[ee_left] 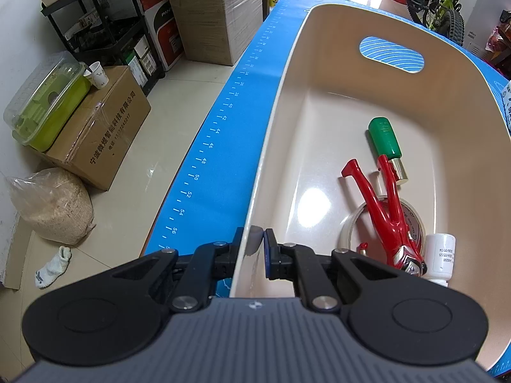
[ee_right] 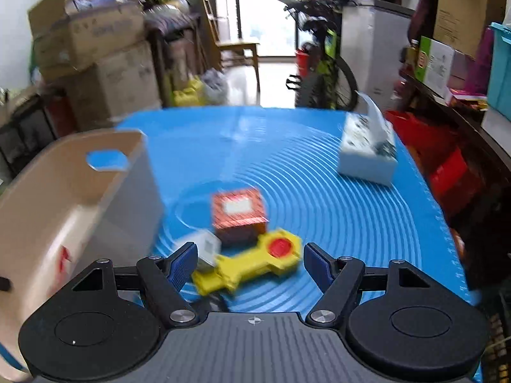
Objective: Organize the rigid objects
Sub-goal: 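Move the right tool to the black earbud case and grasp it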
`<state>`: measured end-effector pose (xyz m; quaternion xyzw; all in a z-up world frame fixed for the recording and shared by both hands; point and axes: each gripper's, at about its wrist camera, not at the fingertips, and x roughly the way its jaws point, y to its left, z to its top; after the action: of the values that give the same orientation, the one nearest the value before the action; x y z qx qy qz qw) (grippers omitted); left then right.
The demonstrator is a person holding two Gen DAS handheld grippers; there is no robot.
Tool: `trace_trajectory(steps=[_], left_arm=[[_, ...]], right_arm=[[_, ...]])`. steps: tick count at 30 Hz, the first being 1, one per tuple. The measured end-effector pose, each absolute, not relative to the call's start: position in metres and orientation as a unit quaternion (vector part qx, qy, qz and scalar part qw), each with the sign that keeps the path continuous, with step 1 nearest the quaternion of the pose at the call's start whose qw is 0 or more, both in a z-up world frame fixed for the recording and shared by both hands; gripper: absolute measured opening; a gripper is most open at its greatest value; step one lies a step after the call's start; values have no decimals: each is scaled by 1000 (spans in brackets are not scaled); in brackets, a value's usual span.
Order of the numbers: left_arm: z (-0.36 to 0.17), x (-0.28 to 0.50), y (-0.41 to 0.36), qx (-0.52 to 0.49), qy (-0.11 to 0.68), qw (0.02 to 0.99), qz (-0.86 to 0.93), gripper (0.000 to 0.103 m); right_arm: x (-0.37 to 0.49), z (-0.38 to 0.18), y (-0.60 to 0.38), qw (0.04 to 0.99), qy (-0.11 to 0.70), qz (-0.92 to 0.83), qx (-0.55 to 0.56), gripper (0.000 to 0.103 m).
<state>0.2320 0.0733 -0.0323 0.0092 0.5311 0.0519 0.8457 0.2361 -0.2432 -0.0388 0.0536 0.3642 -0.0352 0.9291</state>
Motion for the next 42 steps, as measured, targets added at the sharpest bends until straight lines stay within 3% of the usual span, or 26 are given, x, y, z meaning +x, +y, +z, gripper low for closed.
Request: trace_trajectory(steps=[9,25,34,37,42], left_arm=[[-32,232,73,9,531,846,52,13],[-33,232,73,9,531,846,52,13],[-32,232,73,9,531,846,52,13],[-32,232,73,9,531,846,52,13],[-32,232,73,9,531,846,52,13]], right_arm=[[250,-74,-253,914,397,-45,62,78],[244,-85,-204,895,441,58,39,77],[244,-91,-195,893,446,59,17,66],[247,-97,-190,891,451,60,-1,54],[244,-97,-183,892,445,70,-26,54]])
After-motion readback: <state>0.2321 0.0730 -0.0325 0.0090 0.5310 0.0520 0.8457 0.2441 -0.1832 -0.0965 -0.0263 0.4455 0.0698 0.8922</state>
